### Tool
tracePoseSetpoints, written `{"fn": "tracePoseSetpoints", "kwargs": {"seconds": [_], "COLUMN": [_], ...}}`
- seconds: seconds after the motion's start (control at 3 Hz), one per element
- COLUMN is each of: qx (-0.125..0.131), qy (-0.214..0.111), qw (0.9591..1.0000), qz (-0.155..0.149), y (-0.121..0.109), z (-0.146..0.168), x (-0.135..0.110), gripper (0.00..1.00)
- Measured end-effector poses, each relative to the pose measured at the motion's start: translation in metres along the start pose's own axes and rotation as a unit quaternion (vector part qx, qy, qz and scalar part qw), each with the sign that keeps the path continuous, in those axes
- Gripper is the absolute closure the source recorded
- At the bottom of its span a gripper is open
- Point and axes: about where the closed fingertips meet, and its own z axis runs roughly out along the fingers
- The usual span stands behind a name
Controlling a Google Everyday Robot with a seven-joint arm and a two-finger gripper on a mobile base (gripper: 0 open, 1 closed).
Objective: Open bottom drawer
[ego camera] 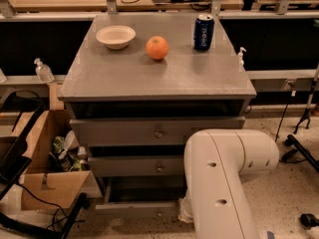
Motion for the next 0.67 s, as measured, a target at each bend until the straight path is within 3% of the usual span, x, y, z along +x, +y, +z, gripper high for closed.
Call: {"fn": "tracePoseSetpoints", "kwargs": {"seconds": [0.67], "qx": [0.000], "qy": [0.000], "qw": [1.0000], "qz": [0.000], "y": [0.0000], "z": [0.0000], "x": [0.0000], "gripper": [0.96]}}
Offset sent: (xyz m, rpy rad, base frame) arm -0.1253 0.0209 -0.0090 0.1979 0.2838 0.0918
